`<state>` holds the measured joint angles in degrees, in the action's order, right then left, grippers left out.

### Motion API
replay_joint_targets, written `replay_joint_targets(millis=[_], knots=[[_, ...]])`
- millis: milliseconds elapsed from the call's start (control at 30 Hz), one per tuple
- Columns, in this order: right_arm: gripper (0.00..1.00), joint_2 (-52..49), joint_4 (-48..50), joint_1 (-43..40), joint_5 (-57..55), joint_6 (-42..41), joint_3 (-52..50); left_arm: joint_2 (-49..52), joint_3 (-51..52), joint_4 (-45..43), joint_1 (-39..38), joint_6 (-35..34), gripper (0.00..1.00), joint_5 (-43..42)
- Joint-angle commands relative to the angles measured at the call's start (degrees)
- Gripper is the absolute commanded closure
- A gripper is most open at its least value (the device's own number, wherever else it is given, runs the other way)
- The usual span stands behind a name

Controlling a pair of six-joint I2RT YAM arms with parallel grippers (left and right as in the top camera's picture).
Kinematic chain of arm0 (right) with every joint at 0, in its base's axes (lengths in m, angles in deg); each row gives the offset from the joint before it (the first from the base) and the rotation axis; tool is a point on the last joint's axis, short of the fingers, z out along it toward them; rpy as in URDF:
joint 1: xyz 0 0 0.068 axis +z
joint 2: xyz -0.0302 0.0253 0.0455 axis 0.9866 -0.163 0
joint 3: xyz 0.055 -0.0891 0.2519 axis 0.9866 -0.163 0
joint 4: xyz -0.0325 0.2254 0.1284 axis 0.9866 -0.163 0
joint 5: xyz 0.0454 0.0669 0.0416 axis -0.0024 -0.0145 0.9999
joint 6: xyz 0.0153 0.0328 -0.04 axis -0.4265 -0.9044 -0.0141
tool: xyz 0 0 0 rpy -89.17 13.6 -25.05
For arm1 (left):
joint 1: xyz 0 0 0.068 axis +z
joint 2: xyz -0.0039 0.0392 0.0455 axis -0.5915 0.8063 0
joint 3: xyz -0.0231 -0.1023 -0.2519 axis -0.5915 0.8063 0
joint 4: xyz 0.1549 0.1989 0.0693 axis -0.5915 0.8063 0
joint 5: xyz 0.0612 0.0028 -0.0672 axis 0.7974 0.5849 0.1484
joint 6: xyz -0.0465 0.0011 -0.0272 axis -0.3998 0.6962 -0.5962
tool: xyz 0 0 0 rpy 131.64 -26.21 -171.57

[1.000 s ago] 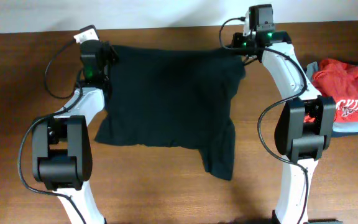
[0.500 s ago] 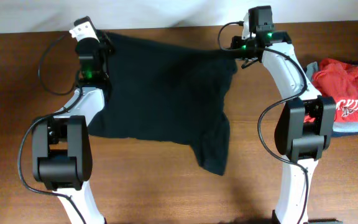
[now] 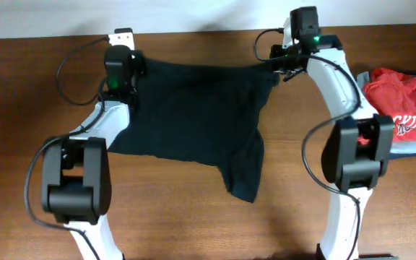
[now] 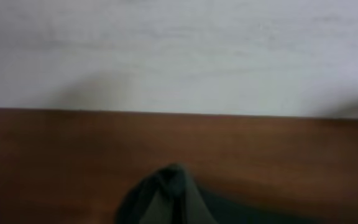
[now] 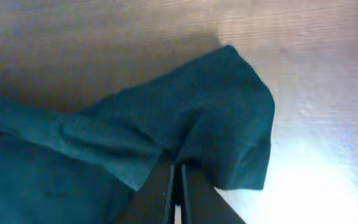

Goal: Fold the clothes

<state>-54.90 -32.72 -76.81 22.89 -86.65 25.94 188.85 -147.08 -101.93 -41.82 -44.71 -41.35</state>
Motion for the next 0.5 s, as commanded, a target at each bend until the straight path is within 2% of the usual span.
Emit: replay_joint_targets(millis=[0, 467], knots=[[0.96, 10.4, -5.0, -1.7, -0.1, 1.0, 5.0, -12.2, -0.8, 3.2, 0.3, 2.1, 0.99, -0.2], [0.96, 31.4, -29.9, -3.5, -0.2, 3.5, 14.6, -42.7, -0.8, 26.4, 0.3, 2.1, 0.99, -0.1]])
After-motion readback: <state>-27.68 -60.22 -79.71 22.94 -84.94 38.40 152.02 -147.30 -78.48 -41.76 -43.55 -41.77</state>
